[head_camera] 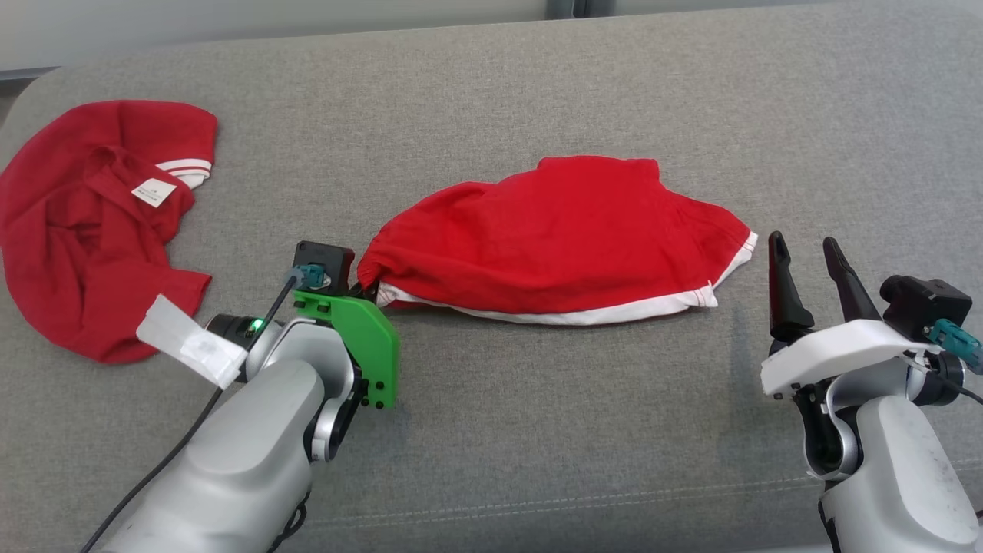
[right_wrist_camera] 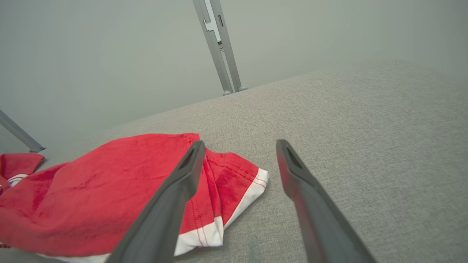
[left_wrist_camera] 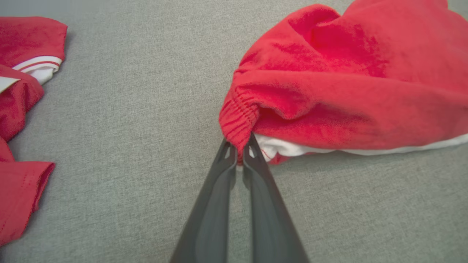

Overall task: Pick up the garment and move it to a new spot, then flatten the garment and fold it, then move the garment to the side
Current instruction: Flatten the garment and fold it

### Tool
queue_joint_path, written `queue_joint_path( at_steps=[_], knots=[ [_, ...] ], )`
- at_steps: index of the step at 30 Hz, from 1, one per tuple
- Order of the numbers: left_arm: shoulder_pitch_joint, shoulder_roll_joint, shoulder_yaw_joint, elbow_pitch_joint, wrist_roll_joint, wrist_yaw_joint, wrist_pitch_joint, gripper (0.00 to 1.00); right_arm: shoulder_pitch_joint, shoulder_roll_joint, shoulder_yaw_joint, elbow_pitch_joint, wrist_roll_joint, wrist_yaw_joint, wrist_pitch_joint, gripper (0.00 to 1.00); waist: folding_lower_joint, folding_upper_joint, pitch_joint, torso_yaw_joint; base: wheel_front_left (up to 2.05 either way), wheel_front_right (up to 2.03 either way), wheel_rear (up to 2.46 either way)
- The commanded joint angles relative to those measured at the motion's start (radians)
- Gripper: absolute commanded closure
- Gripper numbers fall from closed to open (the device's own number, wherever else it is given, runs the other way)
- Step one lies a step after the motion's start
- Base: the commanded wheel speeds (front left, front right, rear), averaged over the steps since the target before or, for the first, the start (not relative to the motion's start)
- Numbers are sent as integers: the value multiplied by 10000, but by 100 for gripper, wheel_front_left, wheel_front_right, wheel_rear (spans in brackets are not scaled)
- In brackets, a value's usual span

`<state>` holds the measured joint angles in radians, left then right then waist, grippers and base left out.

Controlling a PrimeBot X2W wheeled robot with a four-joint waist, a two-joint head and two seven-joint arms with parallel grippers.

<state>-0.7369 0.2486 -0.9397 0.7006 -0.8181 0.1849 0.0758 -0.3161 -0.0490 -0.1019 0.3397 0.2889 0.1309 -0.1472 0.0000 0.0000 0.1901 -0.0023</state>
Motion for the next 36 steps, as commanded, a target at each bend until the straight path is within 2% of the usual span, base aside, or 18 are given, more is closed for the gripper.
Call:
queue_joint_path(
  at_steps=[1, 4, 8, 9, 10, 11, 12, 14, 22, 28, 36],
  knots=[
    [191, 109, 41, -137, -106, 124, 76, 100, -39, -27, 19, 33, 45, -3, -59, 0, 0, 0, 37, -36, 0, 0, 0],
    [473, 444, 150, -500, -264, 395, 361, 100, -137, -27, 107, 69, 57, -3, -79, 0, 0, 0, 117, -145, 0, 0, 0],
    [773, 631, 289, -783, -417, 543, 375, 100, -189, -26, 138, 141, -5, -3, -121, 0, 0, 0, 158, -274, 0, 0, 0],
    [814, 669, 335, -828, -442, 594, 292, 82, -196, -27, 135, 164, -14, -3, -129, 0, 0, 0, 153, -301, 0, 0, 0],
    [868, 688, 406, -859, -492, 642, 203, 60, -201, -25, 133, 186, -21, -3, -128, 0, 0, 0, 138, -323, 0, 0, 0],
    [924, 697, 454, -872, -504, 686, 116, 26, -201, -24, 124, 204, -30, -3, -131, 0, 0, 0, 119, -338, 0, 0, 0],
    [957, 716, 480, -878, -487, 734, 9, 0, -191, -24, 115, 217, -41, -3, -140, 0, 0, 0, 95, -347, 0, 0, 0],
    [1009, 731, 523, -899, -442, 788, -212, 0, -149, -25, 62, 247, -62, -3, -150, 0, 0, 0, 29, -342, 0, 0, 0],
    [1523, 1028, 531, -1438, -214, 320, -1608, 0, 115, -25, -29, 177, -238, -3, -152, 0, 0, 0, -438, -180, 0, 0, 0],
    [2433, 1402, 985, -2352, -144, 688, -3026, 0, 500, -27, -59, -105, -525, -3, -137, 0, 0, 0, -943, 12, 0, 0, 0],
    [4008, 1845, 1993, -4216, 461, 1426, -3411, 0, 1243, -25, -137, -903, -1024, -3, 12, 0, 0, 0, -1788, 239, 0, 0, 0]
  ],
)
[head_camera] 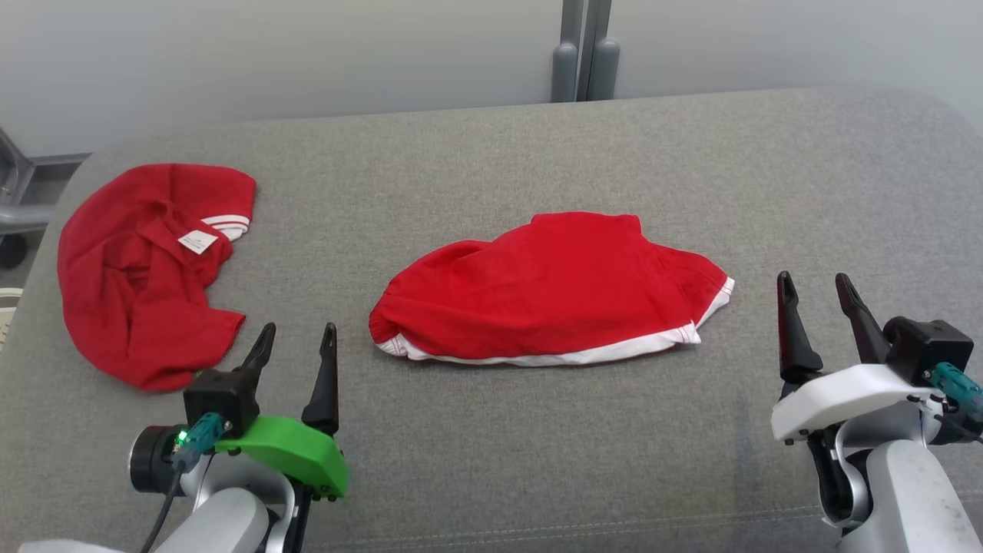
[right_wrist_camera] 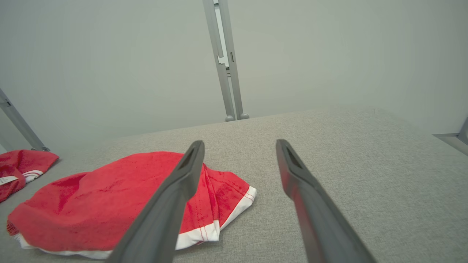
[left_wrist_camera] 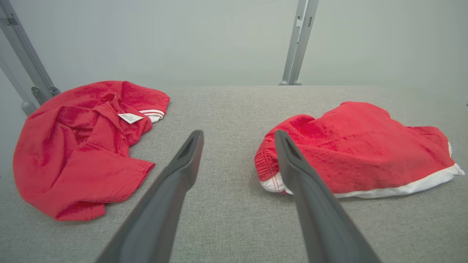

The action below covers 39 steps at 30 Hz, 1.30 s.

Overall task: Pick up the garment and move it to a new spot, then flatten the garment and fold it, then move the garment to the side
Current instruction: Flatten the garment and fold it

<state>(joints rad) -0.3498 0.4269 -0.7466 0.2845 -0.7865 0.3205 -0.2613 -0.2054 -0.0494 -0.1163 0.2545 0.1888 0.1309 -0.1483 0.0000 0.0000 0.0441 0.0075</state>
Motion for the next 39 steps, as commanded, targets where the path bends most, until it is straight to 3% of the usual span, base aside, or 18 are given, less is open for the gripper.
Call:
queue_joint_path(
  at_steps=[1, 8, 16, 27, 39],
  knots=[
    [366, 107, 259, -363, 268, 144, -44, 0, 250, -21, 45, -181, -63, -3, 50, 0, 0, 0, -424, 158, 0, 0, 0],
    [2076, 194, 1891, -2070, 1162, 416, -33, 0, 848, -21, 276, -1023, -199, -3, 139, 0, 0, 0, -748, 181, 0, 0, 0],
    [3430, -210, 3272, -2801, 1658, 121, -35, 0, 1505, -16, 618, -1567, -6, -3, -92, 0, 0, 0, -842, 150, 0, 0, 0],
    [4136, -837, 3923, -2718, 2176, -558, -36, 0, 1700, -21, 1056, -1503, 209, -3, -81, 0, 0, 0, -779, 48, 0, 0, 0],
    [4149, -1049, 4183, -2393, 2418, -924, -37, 0, 1552, -21, 1040, -1471, 202, -3, -83, 0, 0, 0, -742, 11, 0, 0, 0]
  ],
)
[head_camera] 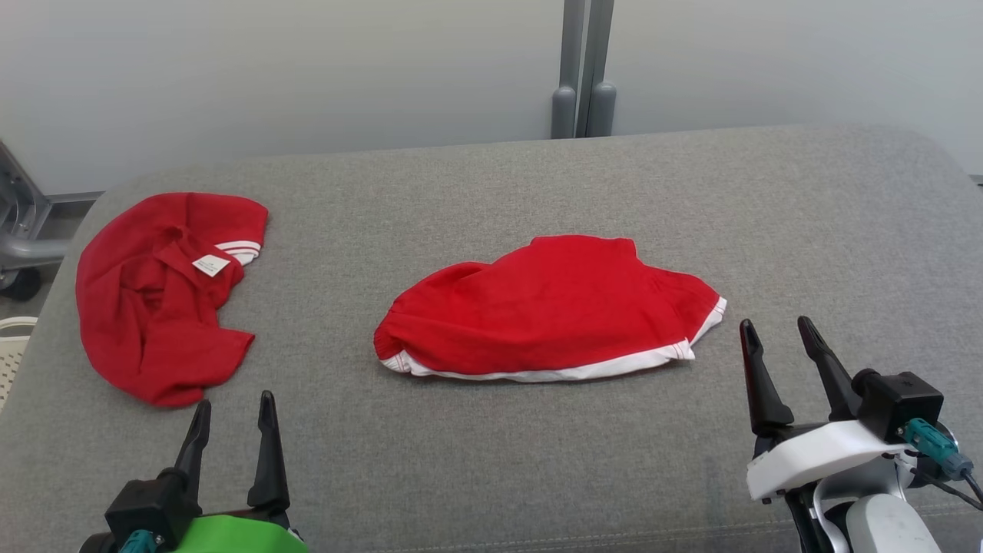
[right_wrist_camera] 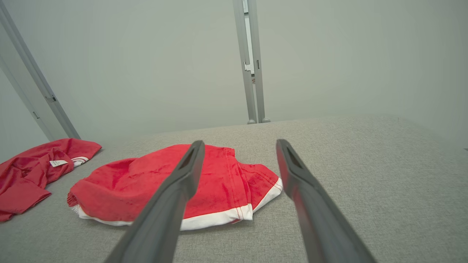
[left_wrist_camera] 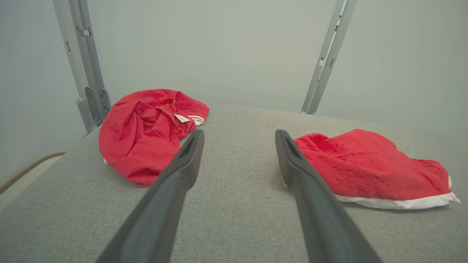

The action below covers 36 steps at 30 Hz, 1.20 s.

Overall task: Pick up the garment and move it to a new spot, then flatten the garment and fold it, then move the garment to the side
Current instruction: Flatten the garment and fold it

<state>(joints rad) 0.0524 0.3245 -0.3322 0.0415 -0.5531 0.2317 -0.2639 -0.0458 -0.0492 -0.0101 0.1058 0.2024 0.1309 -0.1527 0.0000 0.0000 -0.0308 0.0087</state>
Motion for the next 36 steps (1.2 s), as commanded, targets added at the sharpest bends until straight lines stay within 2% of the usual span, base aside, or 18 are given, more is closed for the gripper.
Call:
queue_joint_path(
  at_steps=[1, 9, 13, 23, 28, 36],
  knots=[
    [125, -31, 44, 63, 94, -55, -10, 0, -51, -23, -32, 21, 63, -3, -39, 0, 0, 0, 15, -3, 0, 0, 0],
    [-76, -79, -101, 419, 91, -212, 83, 0, -117, -23, -31, 38, 79, -3, -51, 0, 0, 0, 105, -34, 0, 0, 0],
    [-538, -80, -532, 945, 136, -575, 561, 0, -141, -23, -28, 110, 95, -3, -54, 0, 0, 0, 202, -54, 0, 0, 0],
    [-2432, -673, -1445, 3417, 23, -1696, 1393, 0, -468, -23, 141, 213, 127, -3, -27, 0, 0, 0, 762, -431, 0, 0, 0],
    [-3359, -1069, -1481, 4875, -277, -2085, 1544, 0, -642, -23, 177, 158, 44, -3, -11, 0, 0, 0, 1157, -799, 0, 0, 0],
    [-4256, -1438, -1093, 6418, -788, -2518, 1025, 0, -780, -20, 106, 105, -45, -3, -64, 0, 0, 0, 1564, -1244, 0, 0, 0]
  ],
)
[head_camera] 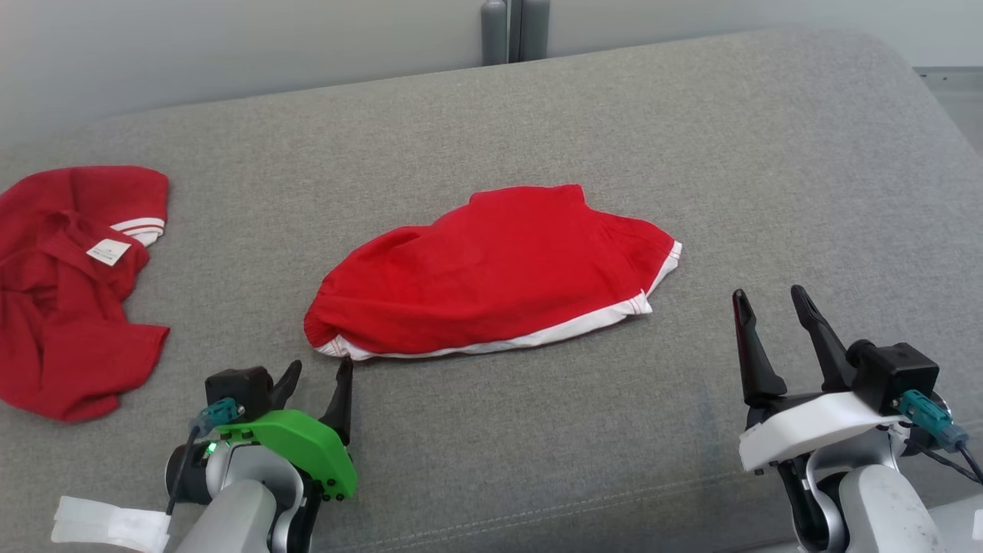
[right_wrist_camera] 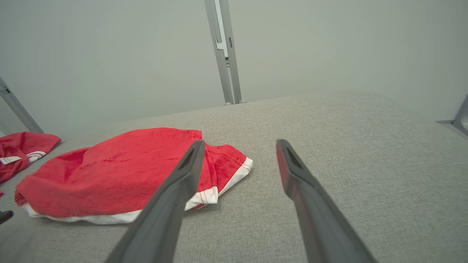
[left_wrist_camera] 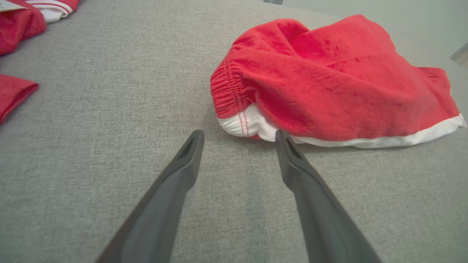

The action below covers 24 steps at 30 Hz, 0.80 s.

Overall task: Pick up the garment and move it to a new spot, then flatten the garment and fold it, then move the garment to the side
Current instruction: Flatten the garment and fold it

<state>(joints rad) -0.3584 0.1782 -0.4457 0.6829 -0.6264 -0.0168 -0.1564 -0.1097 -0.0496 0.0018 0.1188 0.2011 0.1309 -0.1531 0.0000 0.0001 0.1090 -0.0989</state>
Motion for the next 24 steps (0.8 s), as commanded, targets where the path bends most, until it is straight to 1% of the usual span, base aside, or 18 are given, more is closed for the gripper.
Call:
queue_joint_path(
  at_steps=[1, 2, 6, 9, 17, 18, 19, 21, 22, 24],
  knots=[
    [-214, -8, 77, 170, -110, -78, -109, 0, -152, -16, -18, -21, -27, -3, -64, 0, 0, -1, 189, -197, 0, 0, 0],
    [-214, -8, 77, 170, -110, -78, -109, 0, -152, -16, -18, -21, -27, -3, -64, 0, 0, -1, 189, -197, 0, 0, 0],
    [-591, -147, 292, 925, -342, -203, -409, 0, -209, -16, 30, -11, -17, -3, -44, 0, 0, -1, 279, -344, 0, 0, 0],
    [-784, -234, 336, 1324, -423, -358, -504, 0, -231, -16, 66, -19, -1, -3, -41, 0, 0, -1, 329, -407, 0, 0, 0],
    [-1241, -369, 216, 2018, -368, -649, -794, 0, -281, -17, 51, -6, -13, -3, -9, 0, 0, -1, 447, -489, 0, 0, 0],
    [-1272, -398, 166, 2078, -345, -707, -814, 6, -280, -16, 44, 6, -17, -3, -13, 0, 0, -1, 449, -487, 0, 0, 0],
    [-1287, -421, 116, 2132, -319, -736, -828, 41, -277, -17, 36, 19, -21, -3, -19, 0, 0, -1, 449, -481, 0, 0, 0],
    [-1332, -445, 32, 2203, -277, -809, -864, 83, -259, -17, 22, 38, -24, -3, -33, 0, 0, -1, 444, -459, 0, 0, 0],
    [-1355, -463, 5, 2218, -264, -823, -898, 100, -250, -16, 20, 52, -22, -3, -39, 0, 0, -1, 437, -442, 0, 0, 0],
    [-1372, -493, -41, 2216, -245, -873, -943, 100, -252, -17, 15, 86, -13, -3, -39, 0, 0, -1, 413, -400, 0, 0, 0]
  ],
)
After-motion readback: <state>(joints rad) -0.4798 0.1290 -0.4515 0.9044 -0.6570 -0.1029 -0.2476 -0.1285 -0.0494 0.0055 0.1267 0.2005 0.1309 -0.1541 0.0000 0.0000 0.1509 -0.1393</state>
